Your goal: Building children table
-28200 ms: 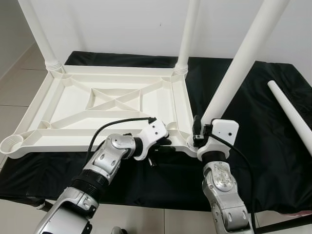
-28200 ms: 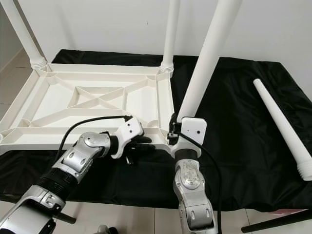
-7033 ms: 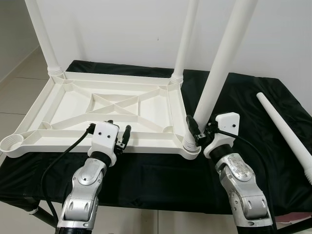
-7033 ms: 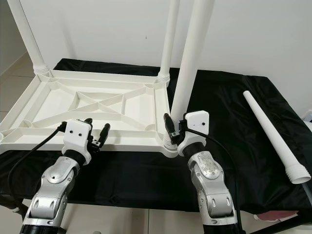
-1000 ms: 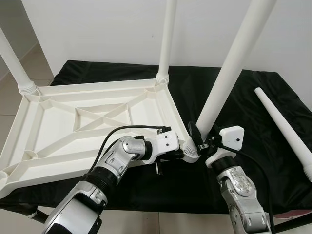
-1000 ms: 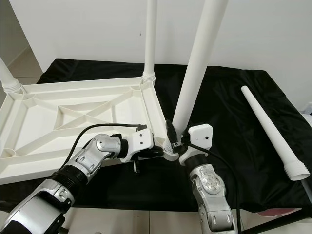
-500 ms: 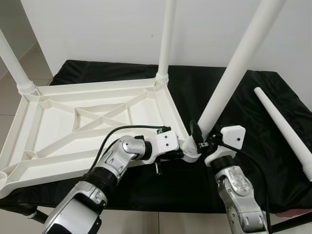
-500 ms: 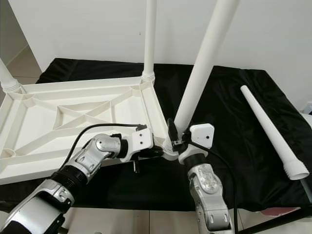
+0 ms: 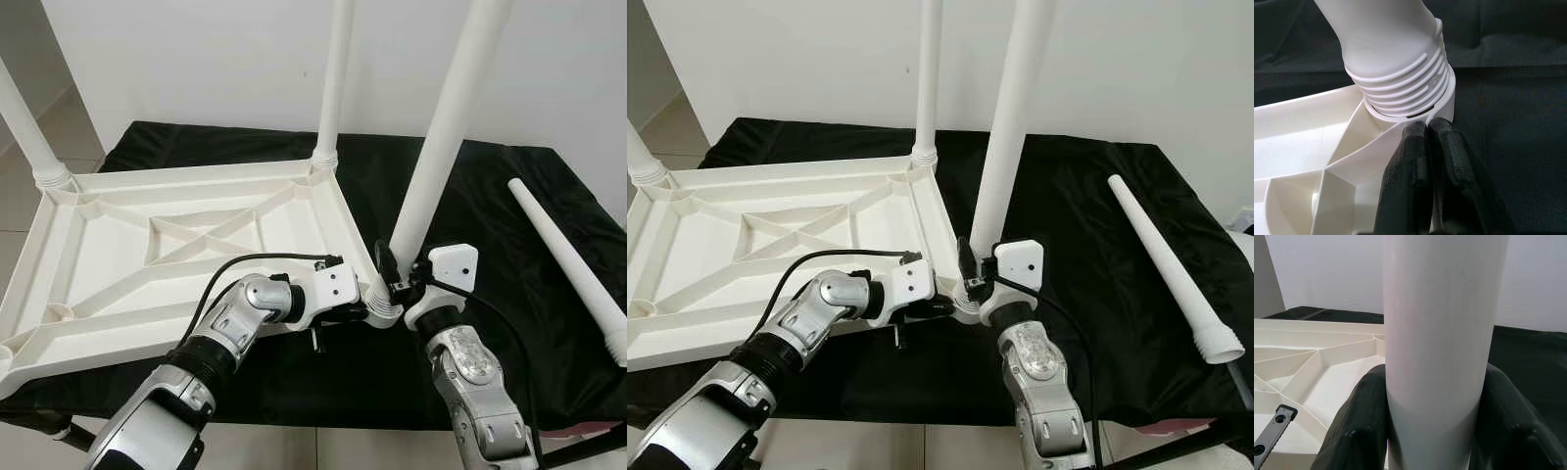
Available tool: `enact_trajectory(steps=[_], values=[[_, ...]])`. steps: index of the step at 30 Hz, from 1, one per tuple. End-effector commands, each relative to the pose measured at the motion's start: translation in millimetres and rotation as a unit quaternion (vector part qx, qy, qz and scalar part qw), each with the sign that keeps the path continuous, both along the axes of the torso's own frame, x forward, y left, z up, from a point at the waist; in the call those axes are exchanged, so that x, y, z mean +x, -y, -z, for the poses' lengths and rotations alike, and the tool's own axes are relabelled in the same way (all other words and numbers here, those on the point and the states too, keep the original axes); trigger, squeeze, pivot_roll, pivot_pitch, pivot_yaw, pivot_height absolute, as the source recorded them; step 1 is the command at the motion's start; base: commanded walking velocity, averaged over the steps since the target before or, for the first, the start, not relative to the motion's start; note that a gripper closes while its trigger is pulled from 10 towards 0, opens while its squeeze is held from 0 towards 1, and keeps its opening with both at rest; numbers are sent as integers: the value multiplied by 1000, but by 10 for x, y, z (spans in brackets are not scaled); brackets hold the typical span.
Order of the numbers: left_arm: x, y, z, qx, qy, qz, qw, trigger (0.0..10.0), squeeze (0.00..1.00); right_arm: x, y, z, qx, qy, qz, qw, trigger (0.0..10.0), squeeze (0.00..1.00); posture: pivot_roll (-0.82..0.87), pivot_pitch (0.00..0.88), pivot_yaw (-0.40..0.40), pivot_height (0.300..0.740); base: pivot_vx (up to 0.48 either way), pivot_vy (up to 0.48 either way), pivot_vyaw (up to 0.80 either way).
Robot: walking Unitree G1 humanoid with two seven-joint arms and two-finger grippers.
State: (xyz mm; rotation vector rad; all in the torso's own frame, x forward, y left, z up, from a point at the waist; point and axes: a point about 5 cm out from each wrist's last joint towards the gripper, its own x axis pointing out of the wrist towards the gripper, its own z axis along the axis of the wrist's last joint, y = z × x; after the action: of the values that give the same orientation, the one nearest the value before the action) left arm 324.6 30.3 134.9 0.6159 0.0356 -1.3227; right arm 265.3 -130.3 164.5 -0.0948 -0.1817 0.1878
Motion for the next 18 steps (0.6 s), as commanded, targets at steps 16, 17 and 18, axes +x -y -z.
enact_trajectory(steps=[16,17,18], values=[[42,-88,50,3,-7,-33,999,10000,0,-235,152,741,-1,-167,-10,986,10000,0,-23,122,-13,740,0,0,0],[42,-89,51,3,-7,-33,999,10000,0,-238,152,732,3,-163,-14,986,10000,0,-23,122,-13,740,0,0,0],[42,-89,51,3,-7,-33,999,10000,0,-238,152,732,3,-163,-14,986,10000,0,-23,122,-13,740,0,0,0]])
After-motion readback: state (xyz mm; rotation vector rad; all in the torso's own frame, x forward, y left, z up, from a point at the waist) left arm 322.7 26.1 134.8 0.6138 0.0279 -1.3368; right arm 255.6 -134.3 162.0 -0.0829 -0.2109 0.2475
